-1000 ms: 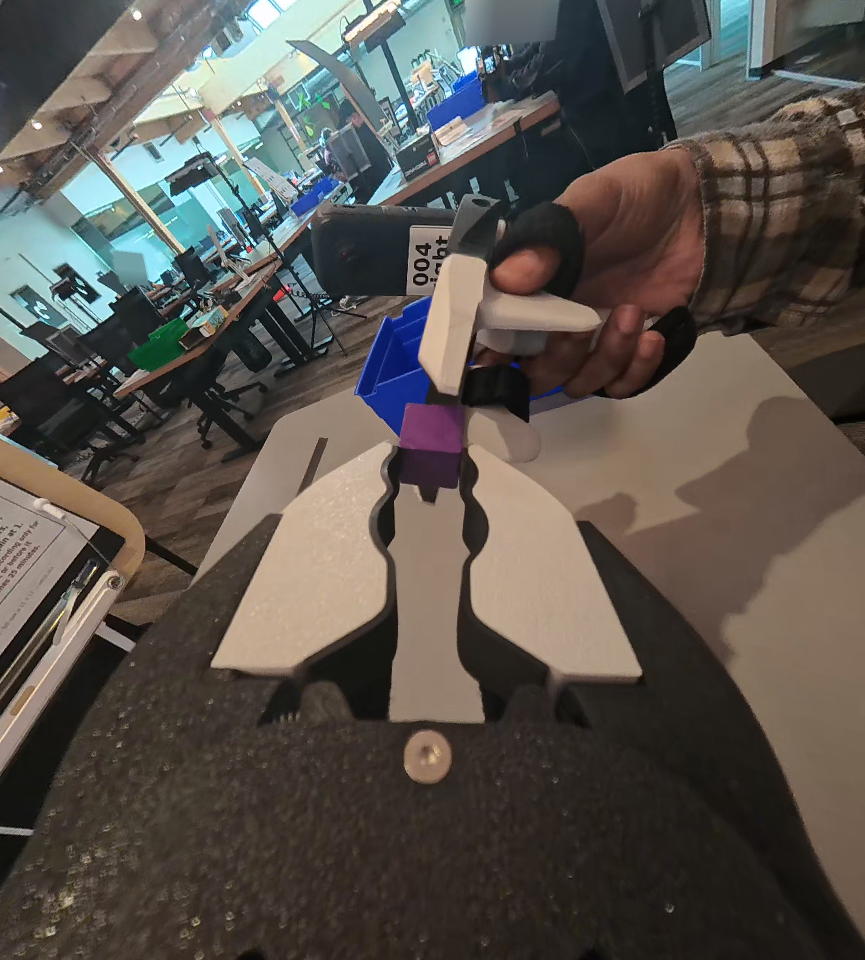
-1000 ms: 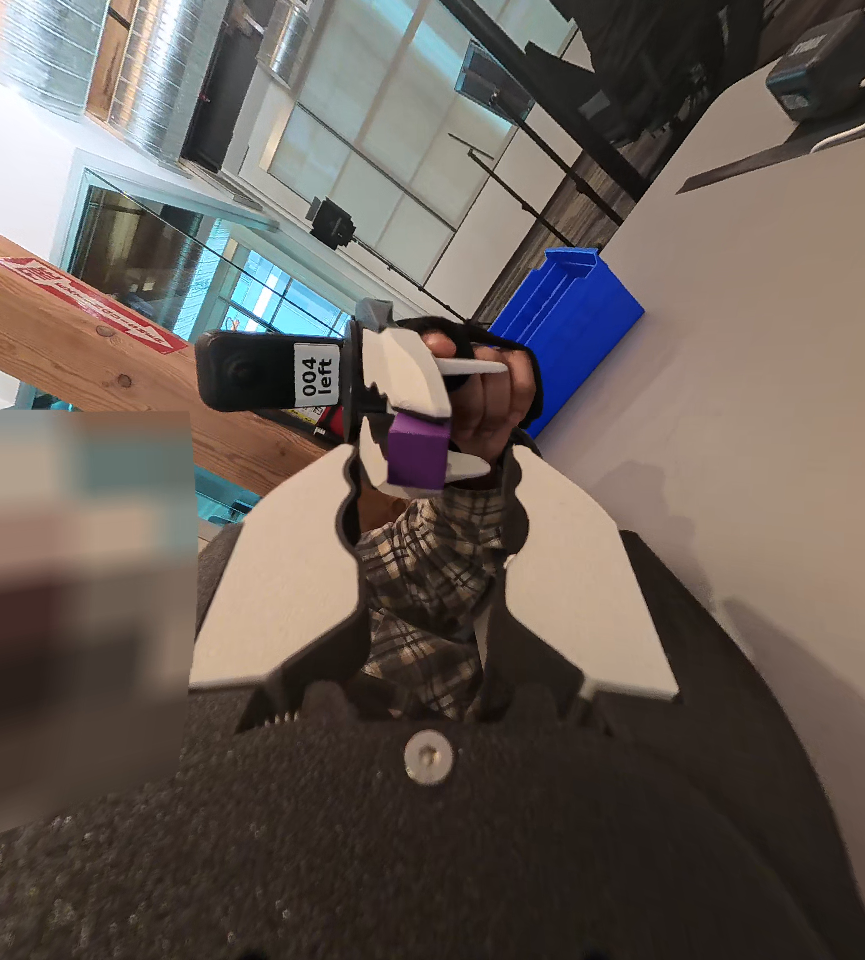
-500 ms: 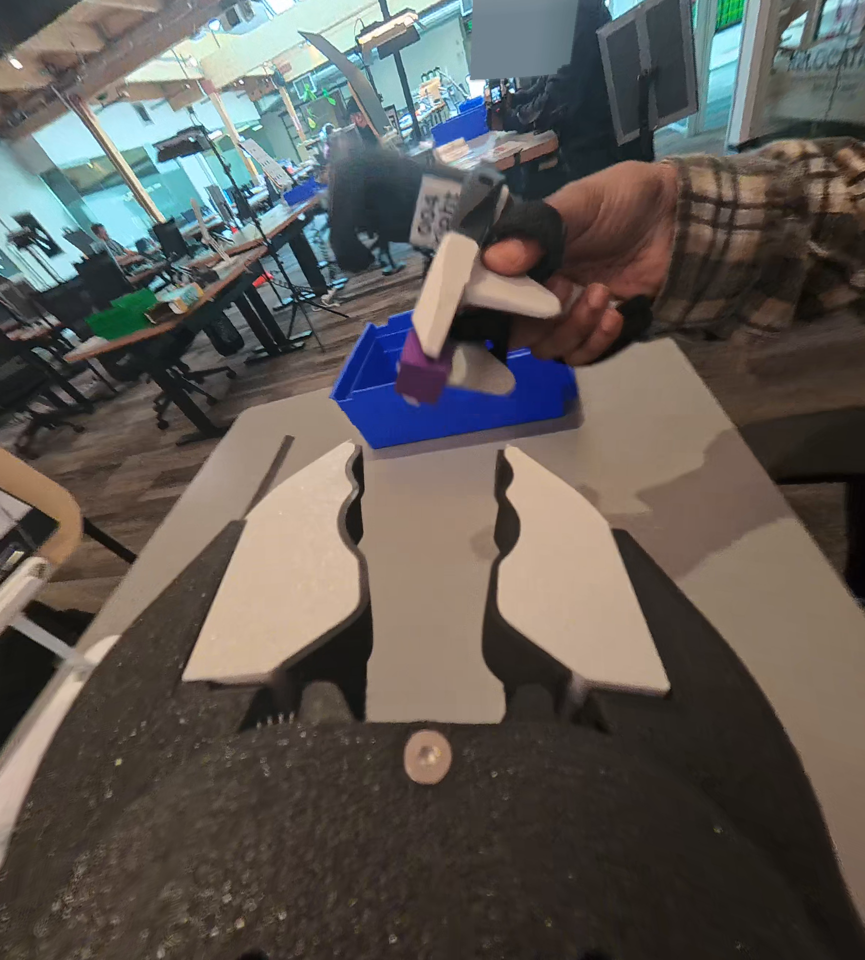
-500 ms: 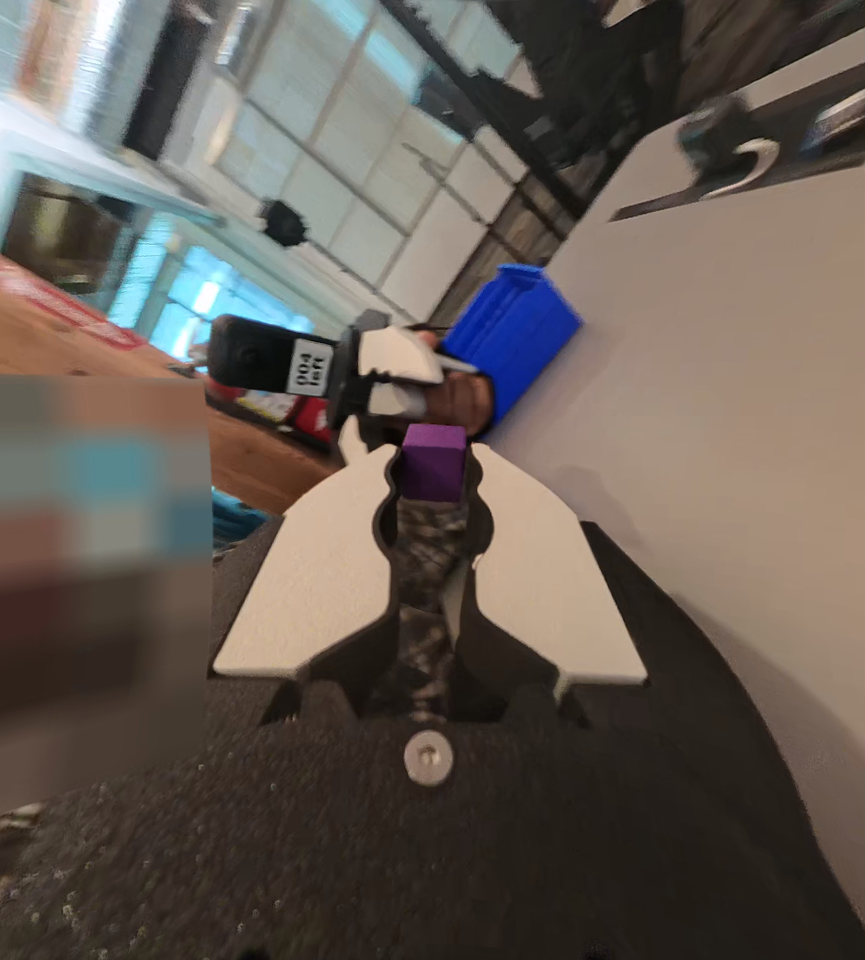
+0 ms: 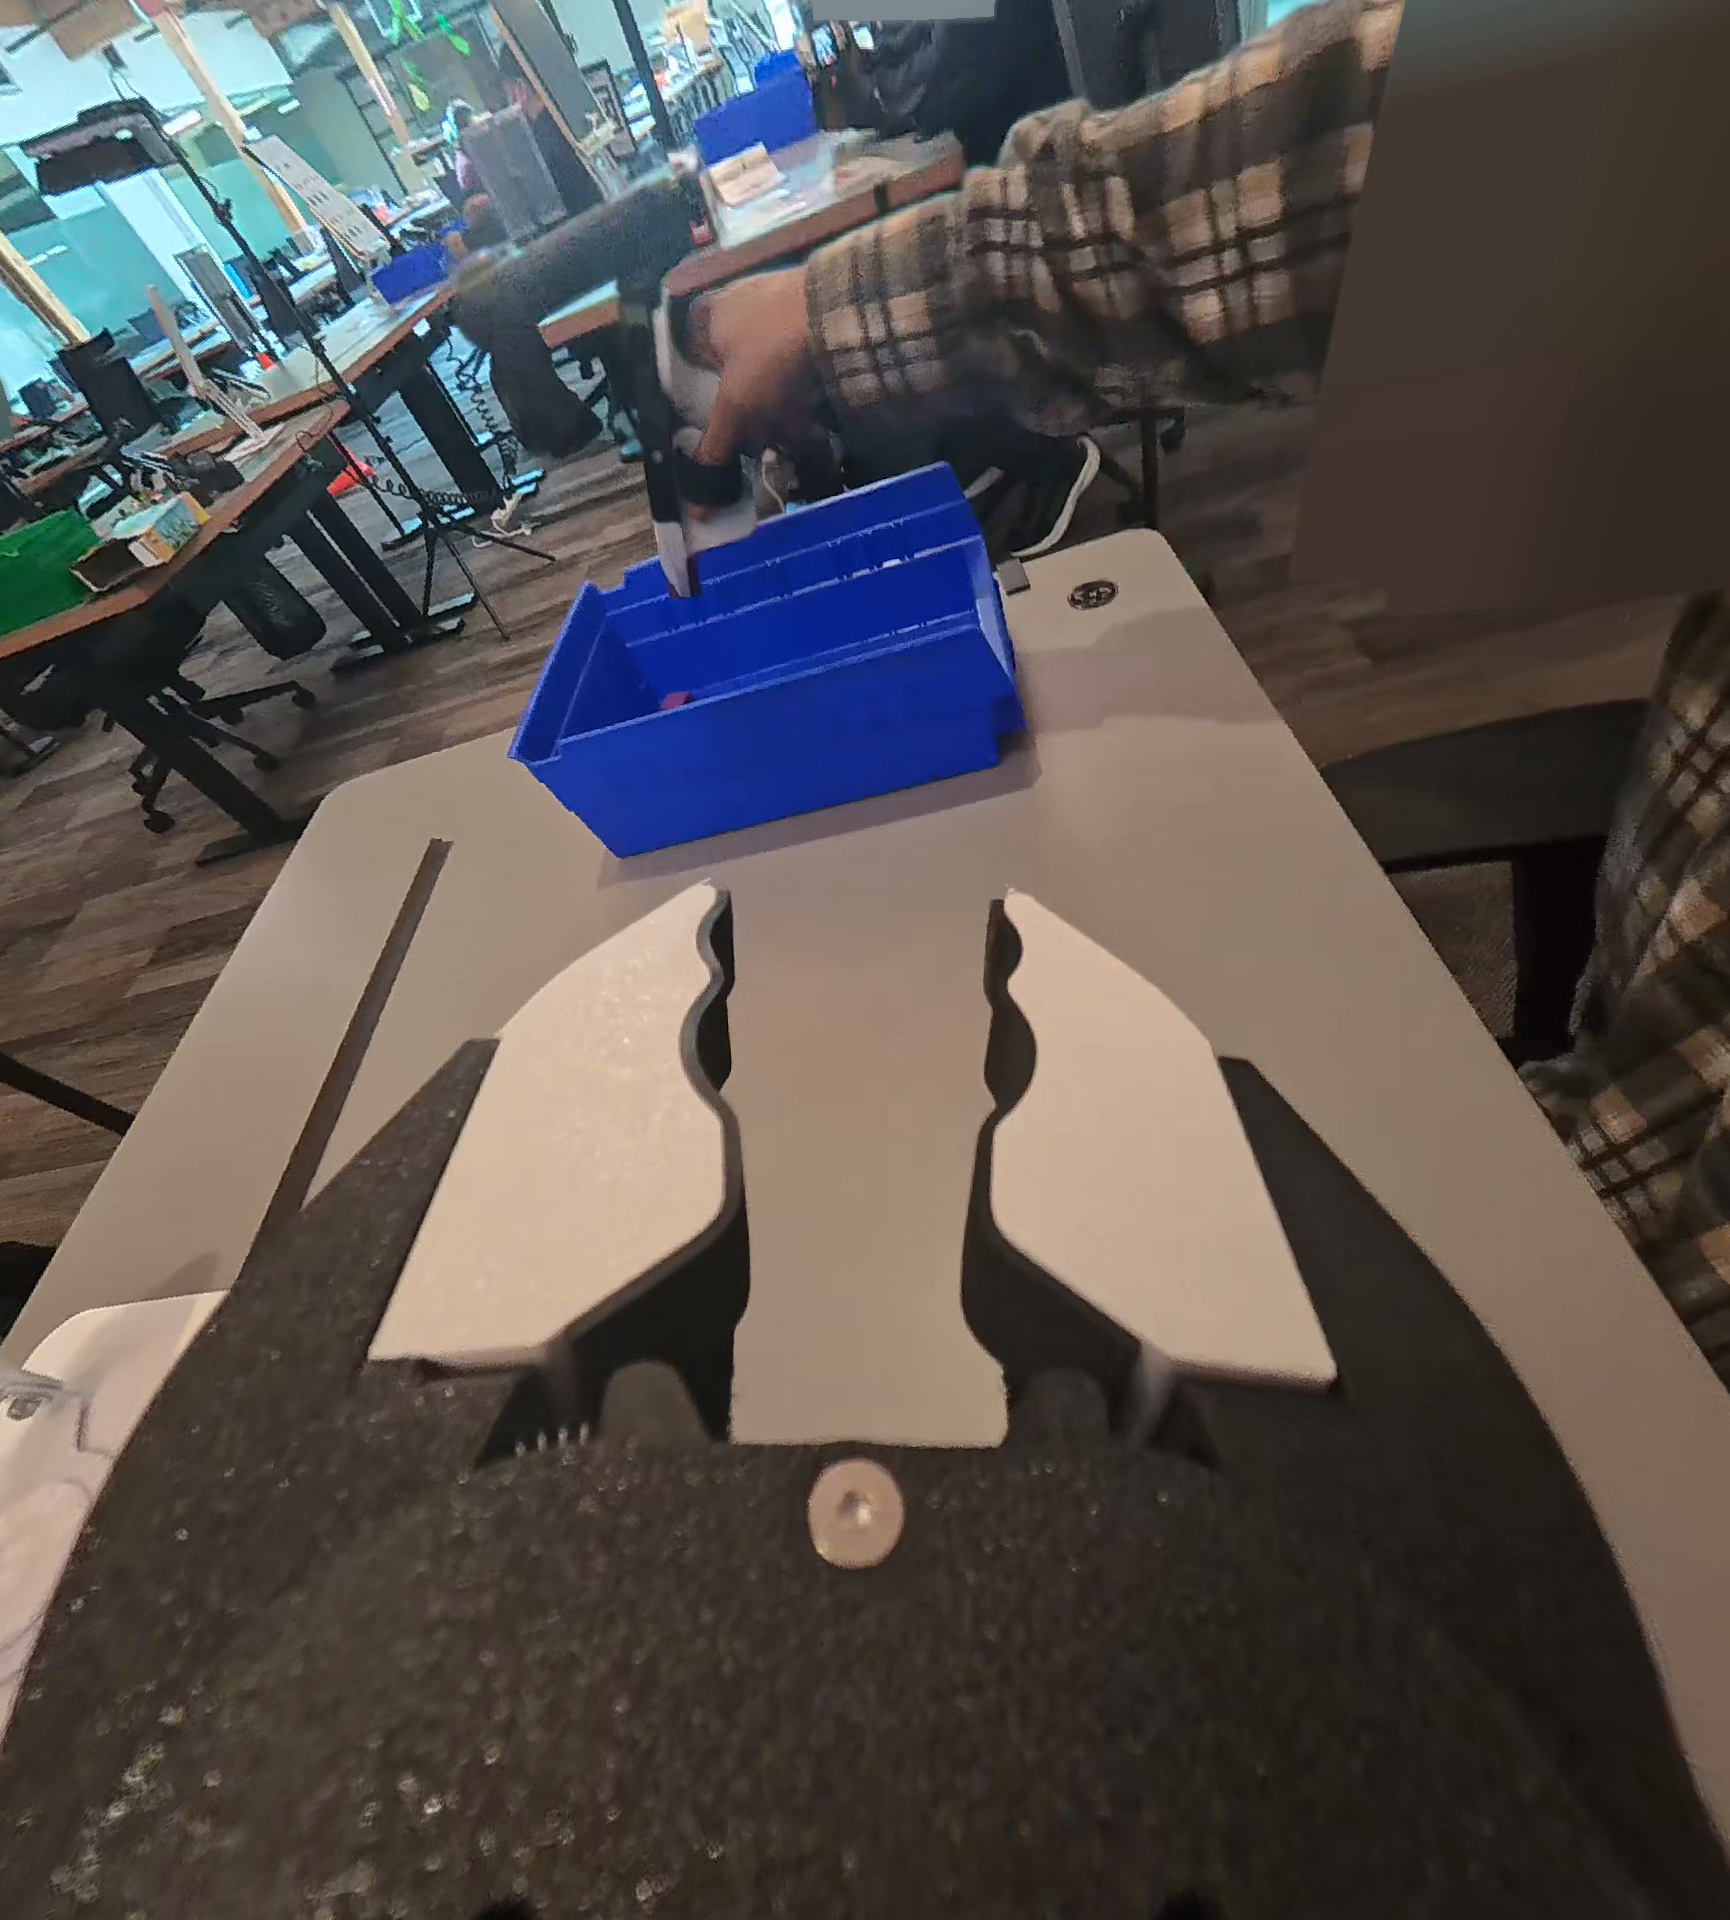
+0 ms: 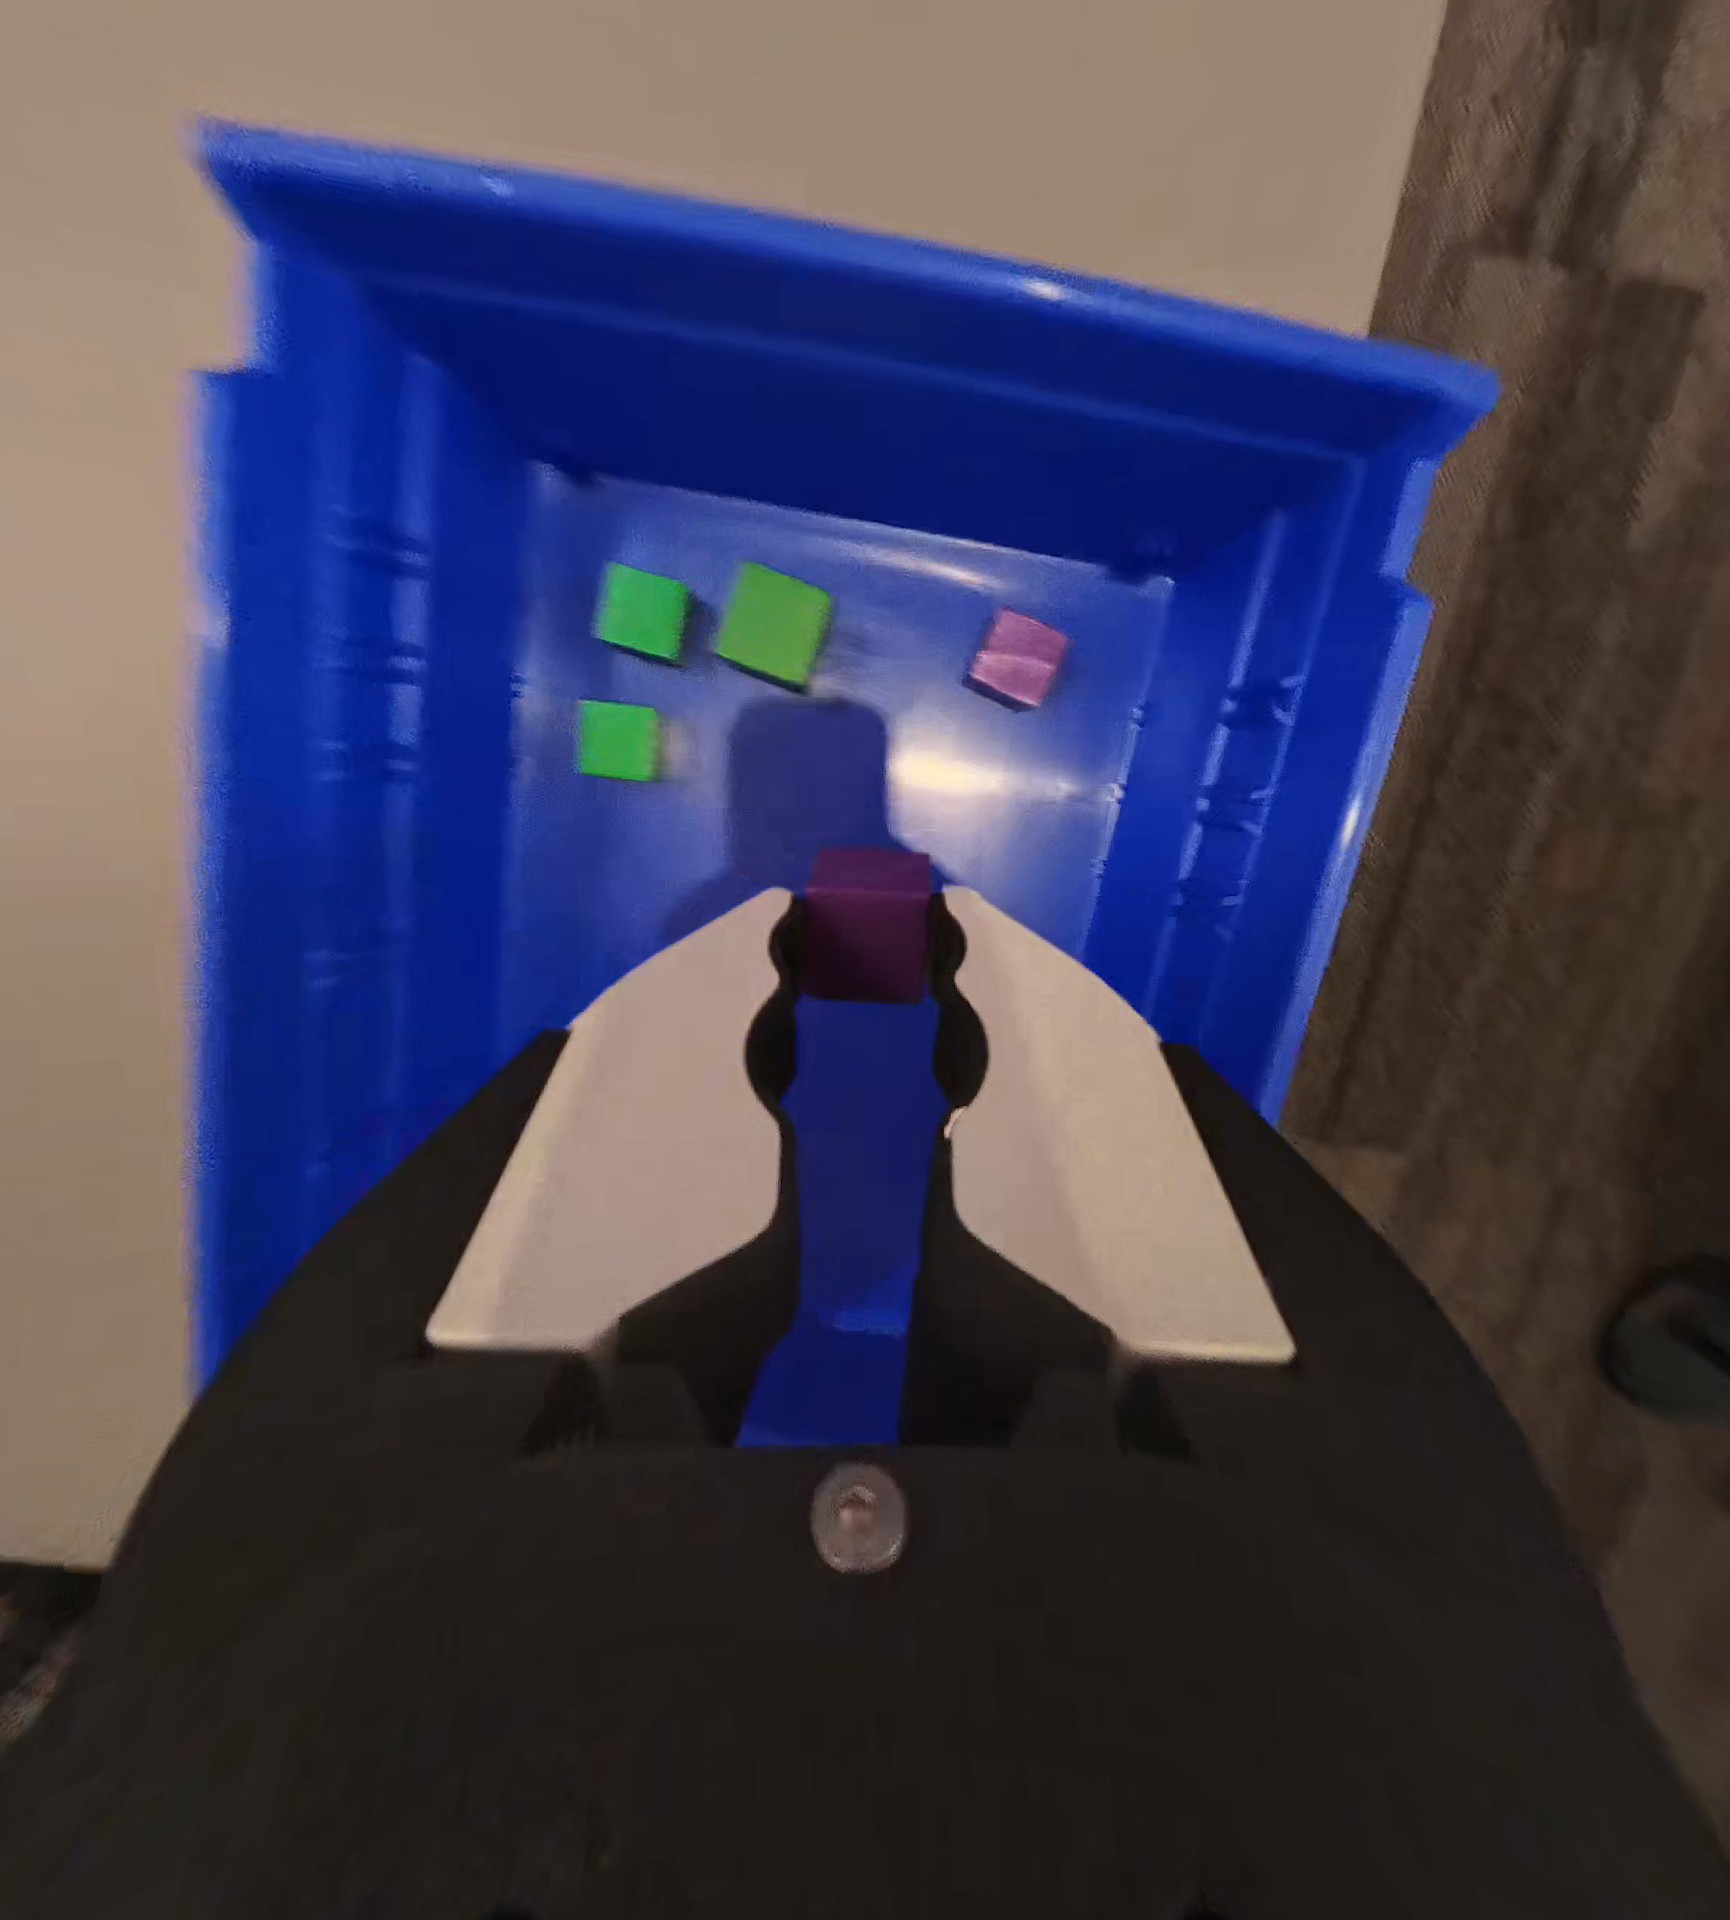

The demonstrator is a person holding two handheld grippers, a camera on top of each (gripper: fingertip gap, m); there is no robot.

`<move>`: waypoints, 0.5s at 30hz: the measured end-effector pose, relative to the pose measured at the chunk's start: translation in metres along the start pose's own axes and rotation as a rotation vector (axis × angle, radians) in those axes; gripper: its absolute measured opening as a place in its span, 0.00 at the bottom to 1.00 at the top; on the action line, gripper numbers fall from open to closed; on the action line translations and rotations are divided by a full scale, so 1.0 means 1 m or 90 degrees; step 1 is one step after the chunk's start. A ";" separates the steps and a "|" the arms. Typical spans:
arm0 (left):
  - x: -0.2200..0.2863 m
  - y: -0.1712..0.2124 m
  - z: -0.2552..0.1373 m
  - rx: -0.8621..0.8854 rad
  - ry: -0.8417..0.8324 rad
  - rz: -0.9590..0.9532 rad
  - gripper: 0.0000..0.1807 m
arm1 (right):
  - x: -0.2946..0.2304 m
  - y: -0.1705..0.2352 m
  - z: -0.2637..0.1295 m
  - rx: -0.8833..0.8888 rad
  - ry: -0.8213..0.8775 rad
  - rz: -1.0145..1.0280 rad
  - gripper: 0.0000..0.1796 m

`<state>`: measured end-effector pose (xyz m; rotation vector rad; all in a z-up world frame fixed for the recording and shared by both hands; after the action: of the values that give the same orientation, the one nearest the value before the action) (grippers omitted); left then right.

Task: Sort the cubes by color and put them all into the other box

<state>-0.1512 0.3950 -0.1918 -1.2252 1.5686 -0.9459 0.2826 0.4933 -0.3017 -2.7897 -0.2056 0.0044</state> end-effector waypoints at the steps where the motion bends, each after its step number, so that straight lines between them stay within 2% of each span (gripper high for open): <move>1: 0.001 0.002 0.003 -0.005 0.004 -0.001 0.25 | 0.007 0.003 0.011 -0.020 0.014 0.002 0.13; 6: -0.003 0.008 0.009 -0.010 0.016 -0.019 0.24 | 0.023 0.012 0.054 -0.083 0.023 0.019 0.13; 15: -0.011 0.012 0.008 0.001 0.026 -0.046 0.22 | 0.037 0.013 0.086 -0.115 0.030 0.049 0.13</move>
<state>-0.1459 0.4084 -0.2032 -1.2768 1.5635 -1.0240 0.3183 0.5153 -0.3858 -2.9716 -0.0899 -0.0651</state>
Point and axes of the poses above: each gripper's, where its closed fingertips meet, z out along the fingers, y out of its underside, x = y × z across the jaws, the point moved 1 cm from there along -z, back along the fingers, and after that the axes turned 6 degrees about -z, right-handed, at the moved point
